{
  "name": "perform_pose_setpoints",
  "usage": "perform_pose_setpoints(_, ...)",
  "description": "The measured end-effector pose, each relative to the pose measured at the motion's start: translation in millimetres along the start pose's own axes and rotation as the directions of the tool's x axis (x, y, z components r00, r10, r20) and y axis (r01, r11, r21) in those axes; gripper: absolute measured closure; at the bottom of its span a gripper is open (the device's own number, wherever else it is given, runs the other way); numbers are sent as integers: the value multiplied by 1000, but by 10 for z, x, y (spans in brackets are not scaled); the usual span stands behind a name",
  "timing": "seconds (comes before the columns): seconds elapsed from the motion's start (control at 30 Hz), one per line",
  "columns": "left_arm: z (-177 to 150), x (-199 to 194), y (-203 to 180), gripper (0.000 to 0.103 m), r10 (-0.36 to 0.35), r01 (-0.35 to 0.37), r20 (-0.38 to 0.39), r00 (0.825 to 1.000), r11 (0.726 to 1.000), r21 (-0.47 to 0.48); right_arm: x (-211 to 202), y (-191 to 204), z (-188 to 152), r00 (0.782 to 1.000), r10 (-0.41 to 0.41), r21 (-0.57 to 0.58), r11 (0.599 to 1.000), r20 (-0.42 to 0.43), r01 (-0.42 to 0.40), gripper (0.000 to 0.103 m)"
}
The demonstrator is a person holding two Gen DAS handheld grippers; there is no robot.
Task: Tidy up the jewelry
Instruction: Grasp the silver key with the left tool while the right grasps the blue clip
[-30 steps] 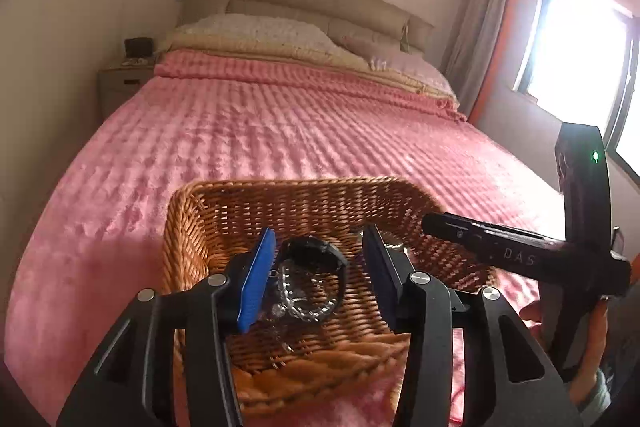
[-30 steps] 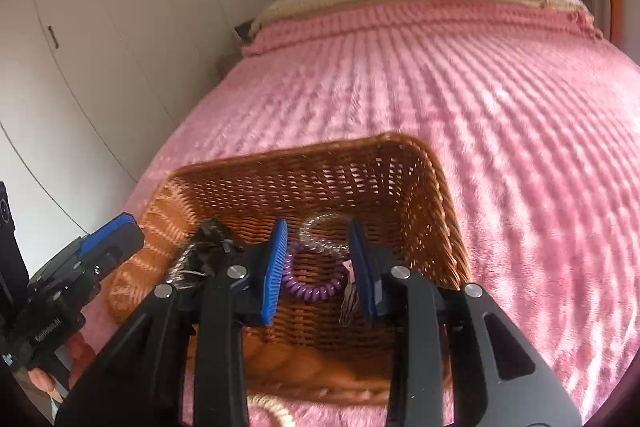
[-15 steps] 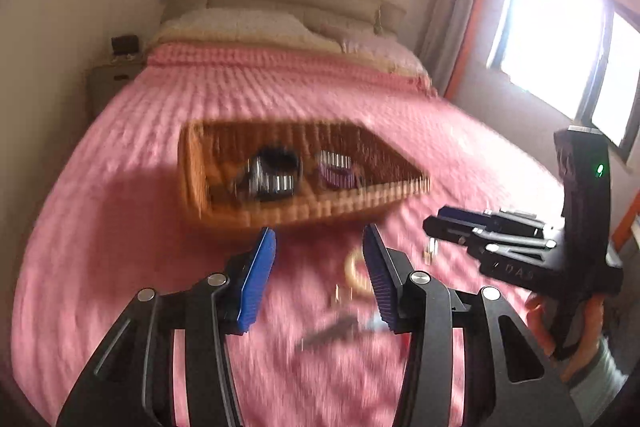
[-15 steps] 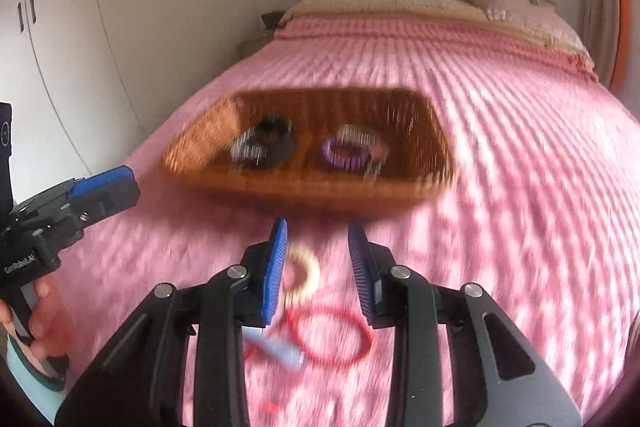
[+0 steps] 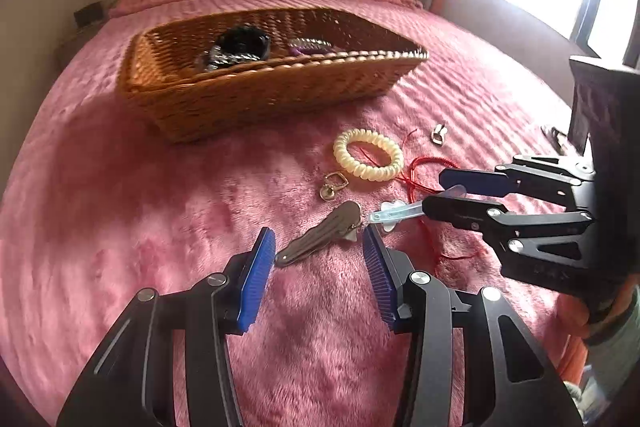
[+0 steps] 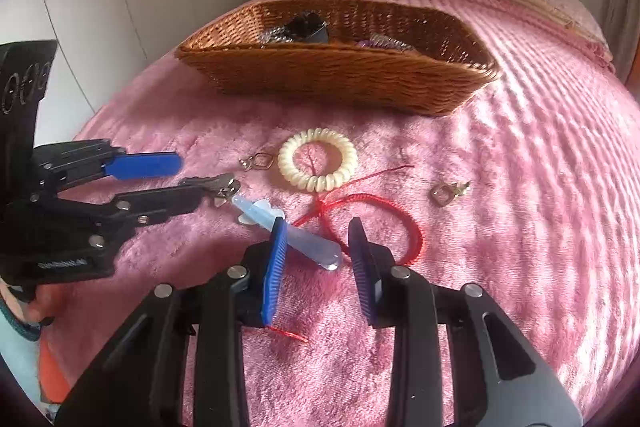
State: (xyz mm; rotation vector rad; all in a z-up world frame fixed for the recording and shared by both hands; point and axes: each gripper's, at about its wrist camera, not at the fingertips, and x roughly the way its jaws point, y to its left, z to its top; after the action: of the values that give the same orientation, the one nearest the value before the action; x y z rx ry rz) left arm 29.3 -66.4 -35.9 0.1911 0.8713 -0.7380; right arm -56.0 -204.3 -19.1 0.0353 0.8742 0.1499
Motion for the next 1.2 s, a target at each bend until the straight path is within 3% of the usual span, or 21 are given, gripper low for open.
perform_pose_setpoints(0.07,-1,51,-55,64,13,-12,-22,1000,999,31,13,38,-10,1000,4,-15,1000,-11,-5,74)
perform_pose_setpoints(0.13,-28,36,-105,85,23,-21,-19,1000,998,54,-16,91,-42,1000,-8,-36,999,-8,8,74)
perform_pose_setpoints(0.2,-47,11,-126,100,26,-25,-16,1000,998,54,-48,133,-84,1000,-11,-45,999,-6,11,75)
perform_pose_setpoints(0.23,-62,-4,-122,103,34,-33,-16,999,998,44,-59,150,-120,1000,-12,-46,999,-6,12,79)
perform_pose_setpoints(0.4,-168,-130,-91,103,61,-61,1,998,998,-18,-110,224,-248,999,-27,-30,999,-22,26,90)
perform_pose_setpoints(0.57,-216,-276,-4,103,66,-63,38,997,995,-82,-212,237,-360,1000,-11,27,1000,-10,11,90)
perform_pose_setpoints(0.6,-193,-263,25,97,44,-41,29,999,995,-93,-232,253,-372,1000,-4,27,1000,-8,4,90)
perform_pose_setpoints(0.63,-163,-239,57,82,22,-20,14,1000,994,-106,-245,262,-378,1000,7,29,1000,-5,-6,90)
perform_pose_setpoints(0.7,-111,-204,68,70,20,-19,8,1000,995,-102,-301,247,-387,999,45,43,998,3,-45,90)
perform_pose_setpoints(0.77,-63,-133,42,70,12,-13,-13,1000,997,-82,-344,226,-373,1000,23,47,999,16,-23,86)
perform_pose_setpoints(0.83,-34,-54,-9,70,13,-15,-32,999,998,-56,-375,209,-357,1000,-12,28,1000,29,11,63)
perform_pose_setpoints(1.0,35,100,-103,70,43,-43,-59,997,999,-1,-269,258,-252,1000,-10,-27,1000,8,10,61)
perform_pose_setpoints(1.07,55,120,-103,72,42,-43,-59,997,999,-5,-144,339,-240,1000,-16,-60,998,-23,15,68)
perform_pose_setpoints(1.13,64,142,-110,90,63,-63,-57,996,998,-3,-58,408,-270,999,-28,-78,997,-37,25,81)
perform_pose_setpoints(1.2,49,123,-121,92,78,-78,-46,996,997,3,-87,427,-291,999,-28,-79,997,-18,26,92)
